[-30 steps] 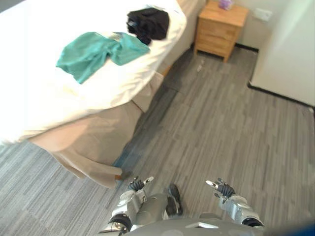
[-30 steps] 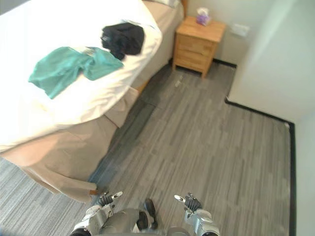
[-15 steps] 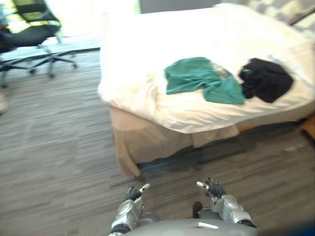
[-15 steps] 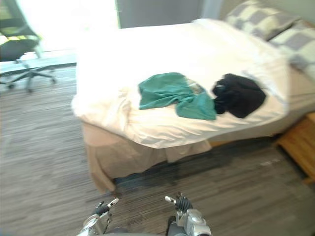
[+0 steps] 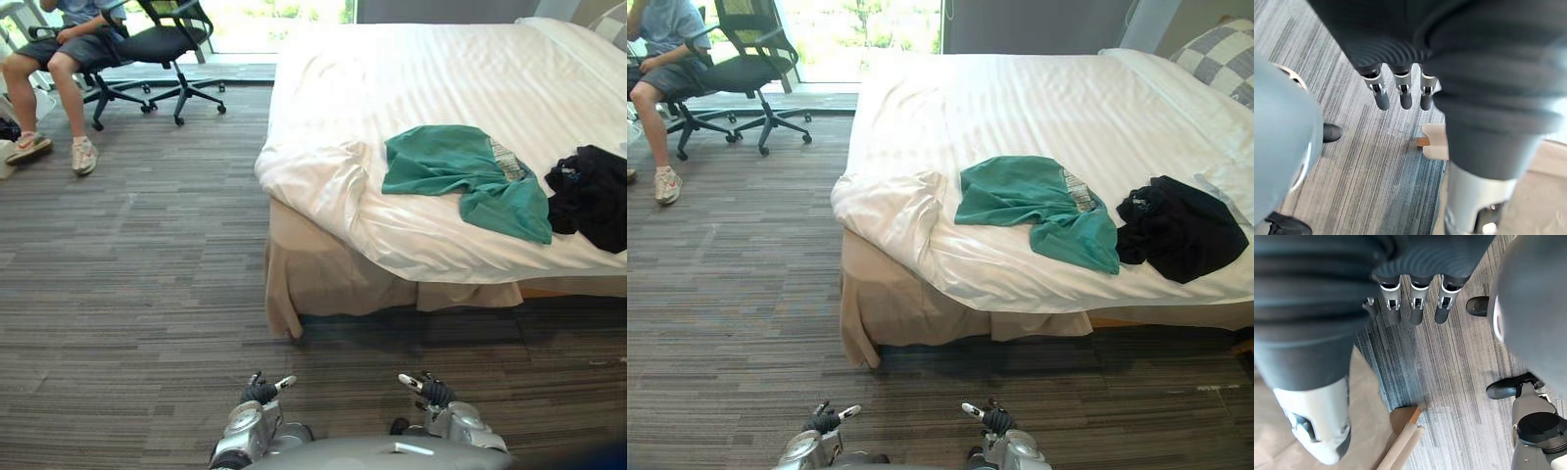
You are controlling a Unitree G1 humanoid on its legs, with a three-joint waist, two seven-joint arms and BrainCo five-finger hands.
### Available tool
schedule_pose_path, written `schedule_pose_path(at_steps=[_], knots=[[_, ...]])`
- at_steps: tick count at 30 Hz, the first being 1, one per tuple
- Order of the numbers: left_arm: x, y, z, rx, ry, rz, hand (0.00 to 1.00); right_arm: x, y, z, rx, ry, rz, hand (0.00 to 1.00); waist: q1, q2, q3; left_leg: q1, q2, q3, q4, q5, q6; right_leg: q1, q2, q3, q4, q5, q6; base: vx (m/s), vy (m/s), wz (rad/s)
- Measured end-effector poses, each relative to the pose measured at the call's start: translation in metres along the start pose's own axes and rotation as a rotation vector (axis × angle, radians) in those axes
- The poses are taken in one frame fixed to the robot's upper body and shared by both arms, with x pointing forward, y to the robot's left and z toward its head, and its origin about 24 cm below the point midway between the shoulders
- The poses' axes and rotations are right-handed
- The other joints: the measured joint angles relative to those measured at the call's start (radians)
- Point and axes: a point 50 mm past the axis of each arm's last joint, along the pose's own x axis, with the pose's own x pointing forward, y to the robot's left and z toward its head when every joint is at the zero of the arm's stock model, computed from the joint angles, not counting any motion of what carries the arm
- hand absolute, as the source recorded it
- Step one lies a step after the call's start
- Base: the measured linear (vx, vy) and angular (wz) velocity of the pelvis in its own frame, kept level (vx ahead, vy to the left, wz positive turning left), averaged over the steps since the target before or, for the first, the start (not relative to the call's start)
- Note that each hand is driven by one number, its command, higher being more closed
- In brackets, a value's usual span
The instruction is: Tidy the bed and pick cloth on bed and put in laundry
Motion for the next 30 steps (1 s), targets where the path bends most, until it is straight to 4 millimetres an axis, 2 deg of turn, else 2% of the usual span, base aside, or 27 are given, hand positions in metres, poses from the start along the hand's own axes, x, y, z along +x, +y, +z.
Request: schedule_pose_path(at_steps=[3, 5, 7, 9, 11, 13, 17, 24, 27, 29, 30], knots=[[0.001, 0.0, 0.003, 0.019, -0.004, -0.003, 0.0, 0.0, -0.004, 0.0, 0.019, -0.001, -0.023, 0.0, 0.009, 0.002, 0.001, 0.027, 0.014, 0.028, -0.014, -0.01, -0.011, -0.001, 0.018, 0.038, 0.0, 0.0, -0.002, 0.0, -0.042, -0.38], [0.002, -0.005, 0.004, 0.014, 0.016, -0.027, 0.0, 0.0, -0.007, 0.002, 0.038, -0.008, -0.045, 0.0, 0.001, -0.005, 0.001, 0.031, 0.004, 0.03, -0.018, -0.019, -0.007, -0.013, 0.013, 0.045, 0.019, -0.017, 0.0, 0.0, 0.004, -0.17], [0.003, -0.013, 0.007, 0.088, 0.027, -0.078, 0.0, -0.002, -0.019, 0.003, 0.069, -0.013, -0.081, 0.0, -0.011, -0.024, 0.01, 0.054, -0.025, 0.034, -0.035, -0.036, 0.0, -0.08, -0.032, 0.051, 0.158, -0.085, 0.009, 0.02, 0.068, -0.03], [0.003, -0.011, 0.01, 0.116, 0.02, -0.079, 0.0, -0.002, -0.021, 0.005, 0.065, -0.022, -0.085, 0.0, -0.02, -0.045, 0.02, 0.076, -0.045, 0.053, -0.053, -0.038, -0.003, -0.113, -0.053, 0.051, 0.24, -0.113, 0.009, 0.04, 0.06, -0.23], [0.004, -0.003, 0.013, 0.128, 0.017, -0.065, 0.0, -0.002, -0.02, 0.005, 0.055, -0.025, -0.079, 0.0, -0.023, -0.055, 0.025, 0.08, -0.046, 0.068, -0.048, -0.035, 0.002, -0.121, -0.049, 0.052, 0.238, -0.112, 0.01, 0.07, 0.047, -0.29], [0.005, 0.003, 0.014, 0.16, 0.021, -0.05, 0.0, -0.001, -0.018, 0.005, 0.032, -0.028, -0.066, 0.0, -0.043, -0.061, 0.023, 0.068, -0.046, 0.056, -0.045, -0.033, 0.006, -0.102, -0.03, 0.052, 0.17, -0.085, 0.014, 0.12, 0.044, -0.12], [0.009, 0.002, 0.028, 0.189, 0.009, -0.039, 0.0, 0.0, -0.014, 0.007, 0.008, -0.036, -0.049, 0.0, -0.051, -0.054, 0.021, 0.004, -0.037, 0.024, -0.048, -0.03, 0.009, -0.062, 0.009, 0.068, -0.062, 0.051, 0.009, 0.11, 0.037, -0.14], [0.008, -0.009, 0.017, 0.154, 0.042, -0.051, 0.0, -0.002, -0.012, -0.001, 0.05, -0.025, -0.046, 0.0, -0.039, -0.046, 0.021, 0.045, -0.04, 0.039, -0.052, -0.03, 0.009, -0.023, -0.001, 0.09, -0.072, 0.064, 0.009, 0.04, 0.032, -0.05], [0.007, -0.005, 0.013, 0.127, 0.055, -0.028, 0.0, -0.001, -0.008, 0.0, 0.052, -0.027, -0.035, 0.0, -0.033, -0.046, 0.021, 0.034, -0.039, 0.061, -0.03, -0.03, 0.008, -0.028, -0.006, 0.089, -0.072, 0.063, 0.01, 0.0, 0.0, 0.0], [0.006, -0.003, 0.009, 0.085, 0.059, -0.008, 0.0, -0.001, -0.008, 0.0, 0.048, -0.028, -0.031, 0.0, -0.032, -0.047, 0.022, -0.025, -0.022, 0.062, 0.1, -0.031, 0.006, -0.025, -0.016, 0.085, -0.068, 0.062, 0.008, -0.02, -0.041, 0.08], [0.006, 0.001, 0.011, 0.033, 0.045, 0.006, 0.0, -0.001, -0.008, 0.001, 0.052, -0.031, -0.031, 0.0, -0.031, -0.041, 0.027, -0.092, 0.015, 0.059, 0.262, -0.035, 0.0, -0.009, -0.012, 0.08, -0.07, 0.055, -0.002, -0.02, -0.114, 0.07]])
